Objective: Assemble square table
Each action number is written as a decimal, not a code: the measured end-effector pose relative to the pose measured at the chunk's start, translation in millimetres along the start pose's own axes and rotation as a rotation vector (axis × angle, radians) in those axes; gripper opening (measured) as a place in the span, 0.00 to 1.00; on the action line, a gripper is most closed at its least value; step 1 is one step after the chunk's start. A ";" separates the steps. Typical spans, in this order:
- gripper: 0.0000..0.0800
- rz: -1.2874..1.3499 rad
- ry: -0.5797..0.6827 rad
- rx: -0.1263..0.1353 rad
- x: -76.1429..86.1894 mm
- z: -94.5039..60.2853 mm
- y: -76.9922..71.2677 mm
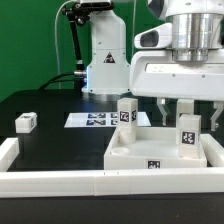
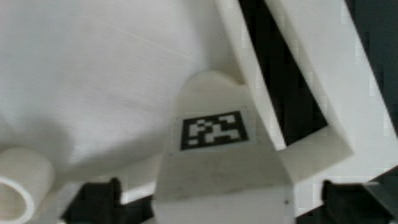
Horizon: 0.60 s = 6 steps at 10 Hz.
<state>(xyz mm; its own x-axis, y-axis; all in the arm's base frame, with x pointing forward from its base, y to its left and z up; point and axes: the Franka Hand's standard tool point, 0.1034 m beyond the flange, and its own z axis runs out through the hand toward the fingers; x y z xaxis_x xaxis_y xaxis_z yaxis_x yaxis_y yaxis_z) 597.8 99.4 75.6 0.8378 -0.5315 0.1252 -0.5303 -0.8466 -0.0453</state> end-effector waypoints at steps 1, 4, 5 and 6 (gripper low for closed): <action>0.78 -0.023 0.002 0.006 -2.6 -4.6 -4.9; 0.81 -0.203 0.015 0.046 -2.4 -38.2 -1.8; 0.81 -0.252 0.021 0.056 1.5 -49.3 8.4; 0.81 -0.289 0.024 0.057 7.9 -55.0 21.9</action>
Offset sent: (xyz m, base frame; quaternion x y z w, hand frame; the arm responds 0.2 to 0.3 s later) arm -0.0210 -0.0056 0.0364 0.0442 -0.0402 -0.1004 0.9932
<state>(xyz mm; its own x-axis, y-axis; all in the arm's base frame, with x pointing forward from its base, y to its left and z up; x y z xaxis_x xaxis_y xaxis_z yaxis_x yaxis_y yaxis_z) 585.6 78.2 130.1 0.9494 -0.2674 0.1647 -0.2610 -0.9635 -0.0598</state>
